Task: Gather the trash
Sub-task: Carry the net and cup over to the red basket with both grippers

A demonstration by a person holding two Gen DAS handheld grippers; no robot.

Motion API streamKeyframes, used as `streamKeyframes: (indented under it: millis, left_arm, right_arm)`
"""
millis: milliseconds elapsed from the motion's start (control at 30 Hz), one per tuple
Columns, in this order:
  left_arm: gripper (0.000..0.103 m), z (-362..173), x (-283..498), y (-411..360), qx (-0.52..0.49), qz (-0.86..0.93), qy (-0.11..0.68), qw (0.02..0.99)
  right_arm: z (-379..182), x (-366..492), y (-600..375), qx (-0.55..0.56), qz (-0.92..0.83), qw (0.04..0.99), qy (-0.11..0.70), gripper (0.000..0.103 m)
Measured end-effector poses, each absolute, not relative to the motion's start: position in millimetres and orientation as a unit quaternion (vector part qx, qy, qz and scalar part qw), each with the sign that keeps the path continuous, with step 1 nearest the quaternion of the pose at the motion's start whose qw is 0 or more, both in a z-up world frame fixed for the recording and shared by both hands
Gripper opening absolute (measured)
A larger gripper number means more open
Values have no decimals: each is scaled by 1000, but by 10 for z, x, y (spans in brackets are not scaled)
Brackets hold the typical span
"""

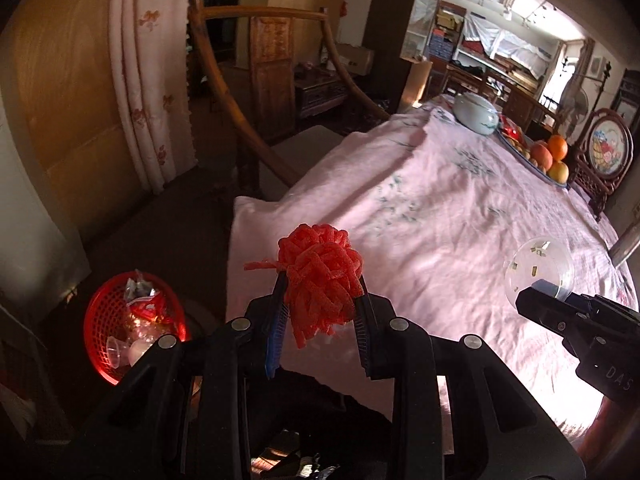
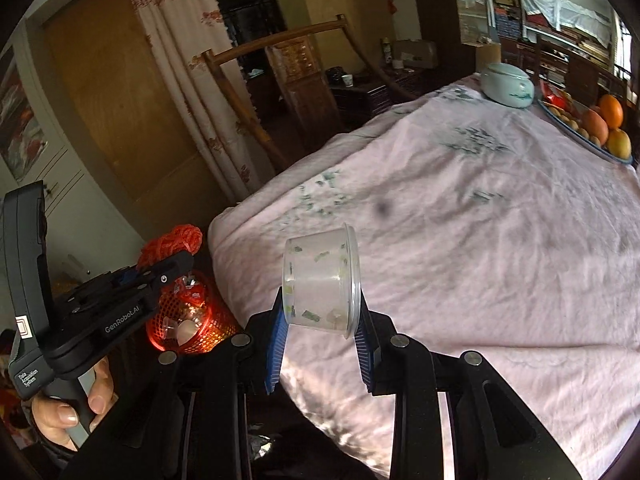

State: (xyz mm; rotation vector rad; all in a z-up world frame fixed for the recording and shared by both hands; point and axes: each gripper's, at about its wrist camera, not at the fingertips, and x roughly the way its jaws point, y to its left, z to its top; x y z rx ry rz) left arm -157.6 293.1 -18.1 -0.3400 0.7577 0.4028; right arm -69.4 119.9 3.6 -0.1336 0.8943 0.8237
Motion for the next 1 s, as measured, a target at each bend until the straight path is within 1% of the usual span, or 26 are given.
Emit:
streamKeyframes:
  millis: [200,500,767,1000]
  left_arm:
    - [31,-388,-1877,3492,-204,248,370,872]
    - [31,-757,-2212,4171,-257,310,381,832]
    - [31,-1310,-2486,4758,-302,355,421,778]
    - [31,-1729,-2636,5090,-323,381,453,738]
  right_arm:
    - [23,-931,1964,-107,438,788,419,30]
    - [-246,-1232,3023,-156,493,734,440,31]
    - [-800,-1461,4009,-207,522,677,476,31]
    - [-1407,-1512,4490,-235,522,635,519,31]
